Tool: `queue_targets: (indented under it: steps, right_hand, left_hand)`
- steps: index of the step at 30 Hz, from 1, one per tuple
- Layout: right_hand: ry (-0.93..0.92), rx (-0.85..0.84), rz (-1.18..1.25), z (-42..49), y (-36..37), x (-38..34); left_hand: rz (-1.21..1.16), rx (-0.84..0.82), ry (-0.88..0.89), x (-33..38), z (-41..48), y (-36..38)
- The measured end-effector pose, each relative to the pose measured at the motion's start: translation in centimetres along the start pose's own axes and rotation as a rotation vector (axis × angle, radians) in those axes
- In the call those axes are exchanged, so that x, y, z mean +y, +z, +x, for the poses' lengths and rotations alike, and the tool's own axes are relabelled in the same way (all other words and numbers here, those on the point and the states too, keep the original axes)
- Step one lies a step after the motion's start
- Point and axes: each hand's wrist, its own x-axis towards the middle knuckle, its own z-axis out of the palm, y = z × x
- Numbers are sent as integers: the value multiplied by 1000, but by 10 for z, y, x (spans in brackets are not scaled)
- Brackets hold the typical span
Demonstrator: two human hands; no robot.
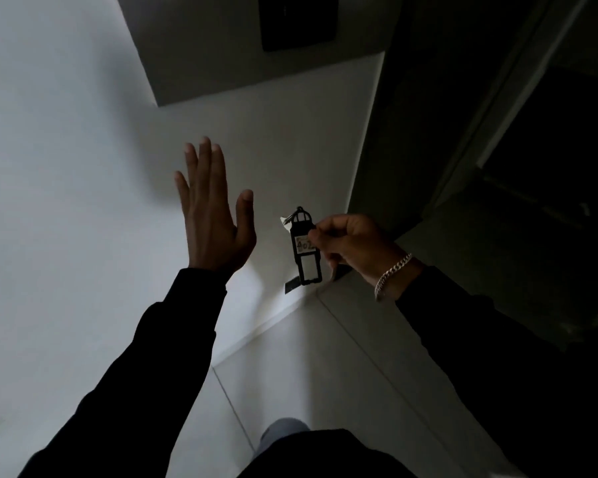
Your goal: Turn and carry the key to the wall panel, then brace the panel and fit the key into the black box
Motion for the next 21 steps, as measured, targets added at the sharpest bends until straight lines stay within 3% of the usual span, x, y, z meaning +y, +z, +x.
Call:
queue_targets:
  steps: [6,12,21]
  right_hand:
    - [-71,-88,-5,68,-49,-15]
    - [-229,-170,-58,154,-83,-38]
    - [-492,-196,-39,240,-133,-144]
  left_hand:
    - [38,103,-30,8,49,36]
    - [26,261,57,-1,125,82]
    - [190,485,184,-4,243,101]
